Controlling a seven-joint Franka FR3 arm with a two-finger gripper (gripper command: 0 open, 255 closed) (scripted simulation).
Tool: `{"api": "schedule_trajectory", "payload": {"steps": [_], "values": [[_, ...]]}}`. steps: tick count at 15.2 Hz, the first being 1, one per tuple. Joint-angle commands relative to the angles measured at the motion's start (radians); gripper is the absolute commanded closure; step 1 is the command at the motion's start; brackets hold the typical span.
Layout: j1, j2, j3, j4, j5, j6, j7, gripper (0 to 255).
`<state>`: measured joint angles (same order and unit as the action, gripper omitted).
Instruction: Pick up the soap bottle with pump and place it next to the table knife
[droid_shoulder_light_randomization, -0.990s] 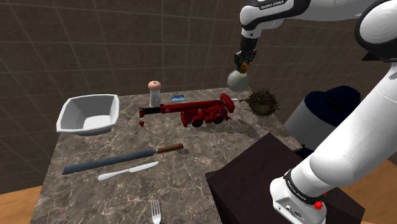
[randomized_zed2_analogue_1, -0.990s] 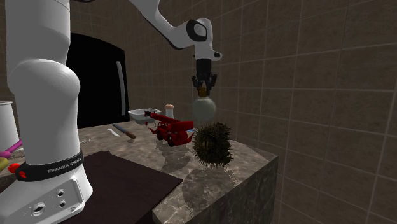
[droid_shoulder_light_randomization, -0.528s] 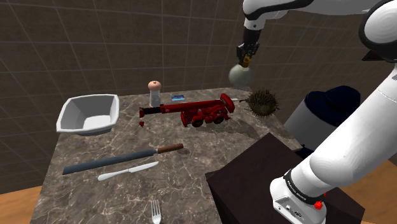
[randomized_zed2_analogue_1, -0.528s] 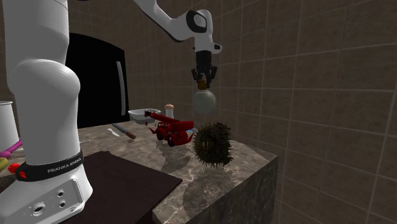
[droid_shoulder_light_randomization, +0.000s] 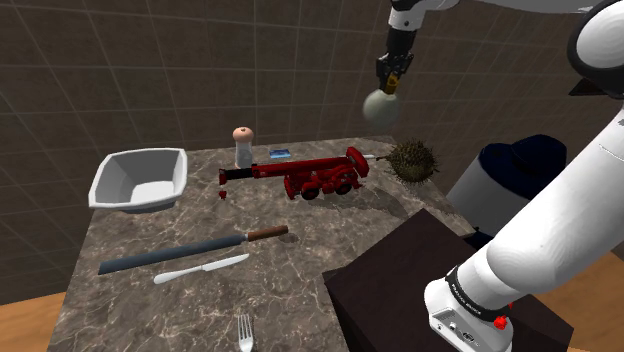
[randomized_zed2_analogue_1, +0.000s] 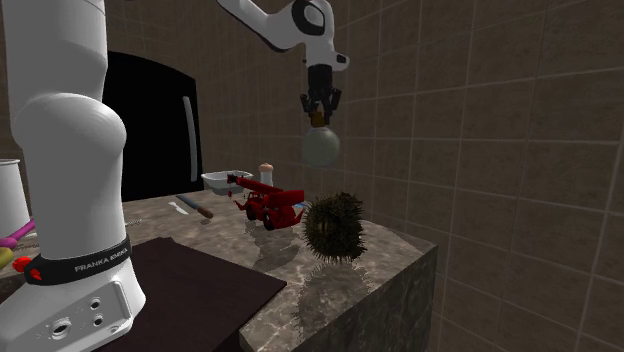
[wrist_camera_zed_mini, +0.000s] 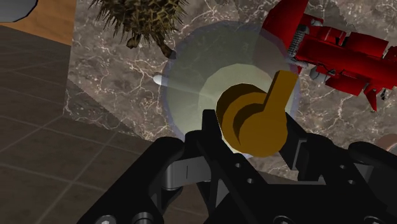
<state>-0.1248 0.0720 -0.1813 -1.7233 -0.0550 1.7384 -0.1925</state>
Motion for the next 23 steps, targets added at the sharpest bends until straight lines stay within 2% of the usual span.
{"api": "schedule_trajectory", "payload": {"steps": [1, 12, 23], "values": [[0.0, 0.001, 0.0, 0.022, 0.0, -0.021, -0.002, 255], [0.133, -0.075, 0.125, -0.066, 0.003, -0.023, 0.256, 255], [0.262, -0.032, 0.252, -0.009, 0.021, -0.047, 0.509, 255]]}}
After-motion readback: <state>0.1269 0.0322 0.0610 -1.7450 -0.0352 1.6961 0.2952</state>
